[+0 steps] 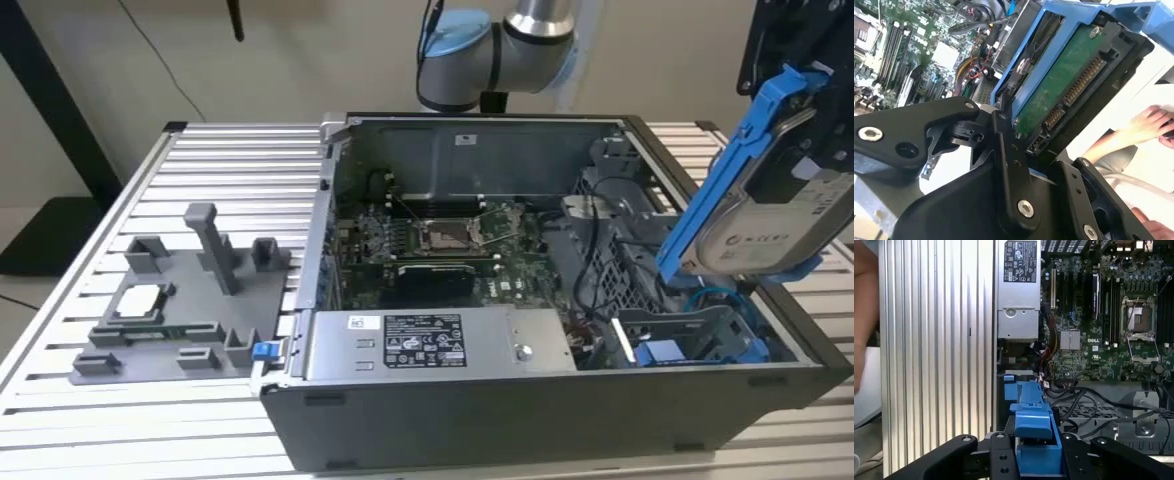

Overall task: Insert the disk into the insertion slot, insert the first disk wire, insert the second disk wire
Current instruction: 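Insert the disk into the insertion slot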

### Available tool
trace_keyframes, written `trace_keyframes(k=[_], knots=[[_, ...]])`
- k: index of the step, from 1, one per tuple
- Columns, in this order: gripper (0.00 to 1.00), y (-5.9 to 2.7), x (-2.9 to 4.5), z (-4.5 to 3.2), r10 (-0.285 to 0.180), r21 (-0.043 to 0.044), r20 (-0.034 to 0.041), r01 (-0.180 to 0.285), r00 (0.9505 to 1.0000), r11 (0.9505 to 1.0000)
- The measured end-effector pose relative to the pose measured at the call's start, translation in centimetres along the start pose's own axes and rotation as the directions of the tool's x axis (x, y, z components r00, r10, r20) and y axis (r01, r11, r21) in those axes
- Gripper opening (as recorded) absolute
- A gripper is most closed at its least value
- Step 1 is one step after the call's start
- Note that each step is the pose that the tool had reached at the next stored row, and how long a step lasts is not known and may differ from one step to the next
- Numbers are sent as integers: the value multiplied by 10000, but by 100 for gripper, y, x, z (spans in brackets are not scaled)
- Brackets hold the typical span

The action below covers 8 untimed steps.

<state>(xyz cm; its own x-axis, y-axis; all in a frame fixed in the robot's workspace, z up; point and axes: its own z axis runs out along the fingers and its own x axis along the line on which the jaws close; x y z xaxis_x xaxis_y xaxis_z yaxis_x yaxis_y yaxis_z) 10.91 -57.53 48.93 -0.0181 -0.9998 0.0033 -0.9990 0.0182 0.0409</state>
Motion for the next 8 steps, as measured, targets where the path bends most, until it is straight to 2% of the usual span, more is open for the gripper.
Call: trace_keyframes(k=[8], knots=[[0, -1, 0, 26, 1, -2, -12, -1, 10000, 10000]])
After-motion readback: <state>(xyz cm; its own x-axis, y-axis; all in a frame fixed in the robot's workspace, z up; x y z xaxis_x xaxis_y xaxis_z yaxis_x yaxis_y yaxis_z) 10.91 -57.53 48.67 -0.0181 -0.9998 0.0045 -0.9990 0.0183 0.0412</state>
